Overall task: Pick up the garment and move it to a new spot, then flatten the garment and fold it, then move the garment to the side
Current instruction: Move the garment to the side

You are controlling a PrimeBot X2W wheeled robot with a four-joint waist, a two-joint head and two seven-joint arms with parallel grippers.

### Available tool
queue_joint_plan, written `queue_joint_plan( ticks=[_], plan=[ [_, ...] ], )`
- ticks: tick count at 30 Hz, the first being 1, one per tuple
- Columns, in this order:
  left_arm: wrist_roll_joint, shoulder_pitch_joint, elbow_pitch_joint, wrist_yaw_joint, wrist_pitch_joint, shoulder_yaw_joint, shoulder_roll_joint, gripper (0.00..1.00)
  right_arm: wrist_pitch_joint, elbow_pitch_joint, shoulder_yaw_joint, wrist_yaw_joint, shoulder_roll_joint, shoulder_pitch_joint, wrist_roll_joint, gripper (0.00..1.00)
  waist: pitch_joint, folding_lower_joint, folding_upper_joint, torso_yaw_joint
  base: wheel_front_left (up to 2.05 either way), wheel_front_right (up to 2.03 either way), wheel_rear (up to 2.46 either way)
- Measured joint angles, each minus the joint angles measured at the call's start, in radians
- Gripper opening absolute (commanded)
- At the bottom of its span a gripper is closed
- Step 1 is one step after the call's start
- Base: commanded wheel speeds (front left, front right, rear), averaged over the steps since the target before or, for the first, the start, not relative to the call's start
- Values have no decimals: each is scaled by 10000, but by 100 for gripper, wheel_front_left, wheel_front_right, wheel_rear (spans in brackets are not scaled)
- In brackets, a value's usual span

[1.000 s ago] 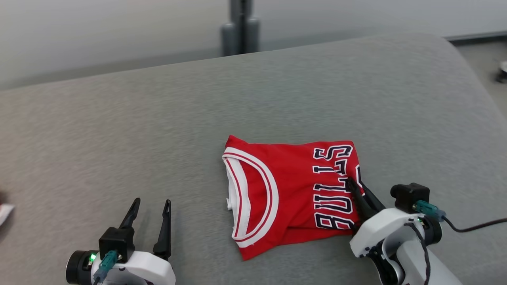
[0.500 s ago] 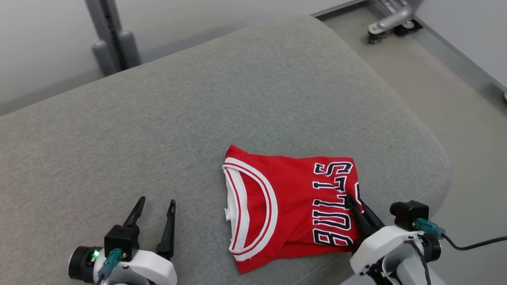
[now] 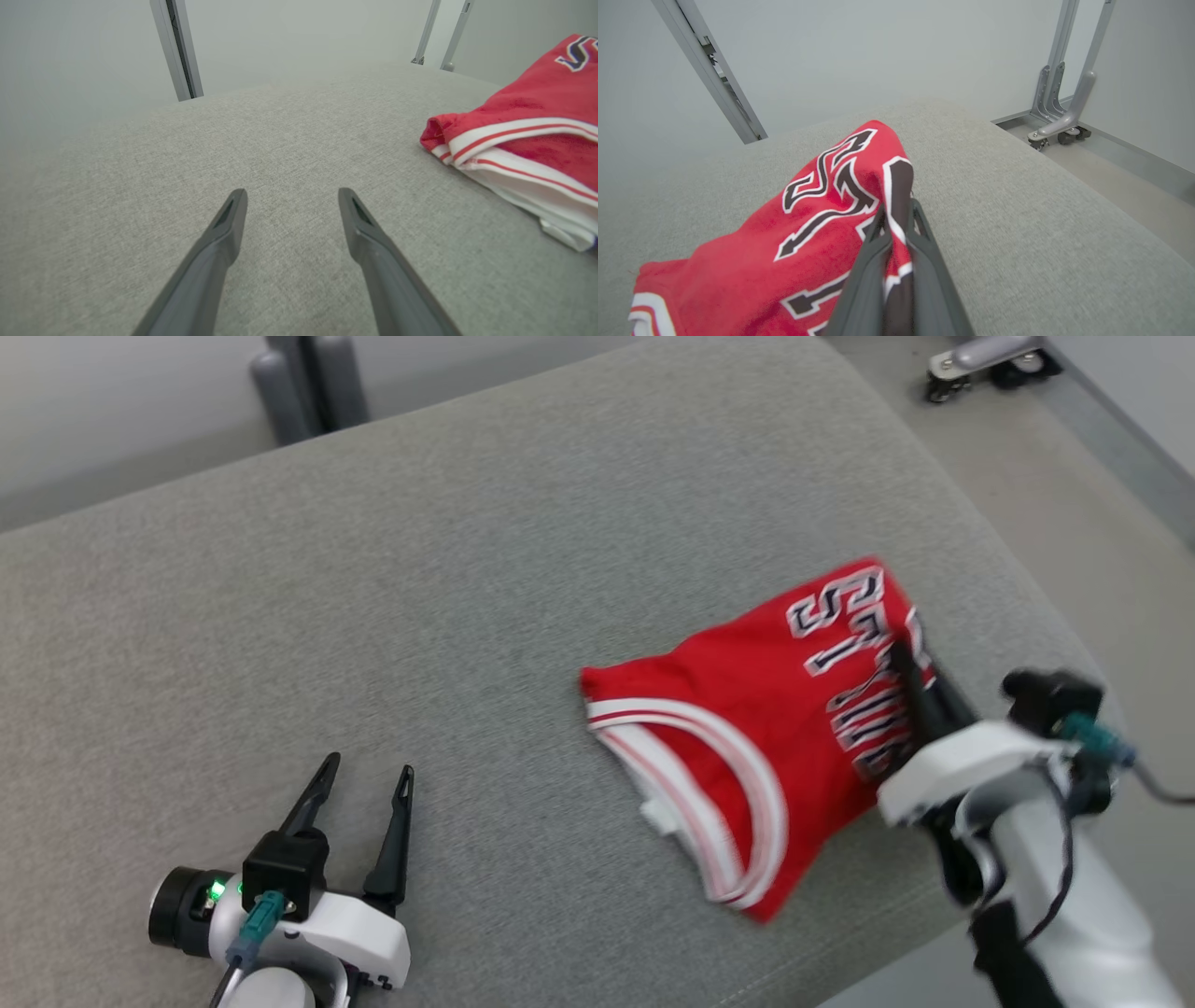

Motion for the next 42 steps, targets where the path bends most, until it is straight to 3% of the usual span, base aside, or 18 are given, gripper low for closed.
queue_joint_plan(
  ticks=[7,11,17,22,23,24,27,30,33,42],
  plan=[
    [196,-363,-217,-13,0,-98,326,100,0,775,-2761,0,-100,-2035,-1848,0,651,0,0,907,0,0,0],
    [242,-669,-387,-12,-12,-173,441,100,0,1108,-4537,0,-546,-2821,-3160,0,1068,0,0,1442,0,0,0],
    [257,-991,-556,0,-25,-334,443,100,0,1425,-7185,0,-1174,-3224,-5302,0,1536,0,0,2142,0,0,0],
    [221,-1051,-658,48,-44,-408,435,100,0,1139,-9206,0,-1127,-3519,-7333,0,1752,0,0,2433,0,0,0],
    [213,-1054,-652,63,-44,-408,441,100,2,1147,-9528,0,-1122,-3545,-7682,29,1744,0,0,2443,0,0,0],
    [201,-1056,-642,82,-42,-412,443,100,2,1037,-9850,0,-1087,-3556,-7902,100,1731,0,0,2451,0,0,0],
    [173,-1068,-575,115,-40,-416,441,100,-2,669,-10477,0,-988,-3733,-8590,100,1650,0,0,2478,0,0,0],
    [111,-1068,-487,176,-35,-397,433,100,-2,357,-10458,0,-782,-3813,-8934,100,1518,0,0,2522,0,0,0],
    [29,-1018,-441,230,-12,-332,410,100,-6,46,-9766,0,-639,-3893,-8665,100,1368,0,0,2574,0,0,0],
    [-205,-732,-336,403,-8,13,270,100,-8,-1269,-5789,0,-104,-2723,-6172,100,717,0,0,2793,0,0,0]
  ],
)
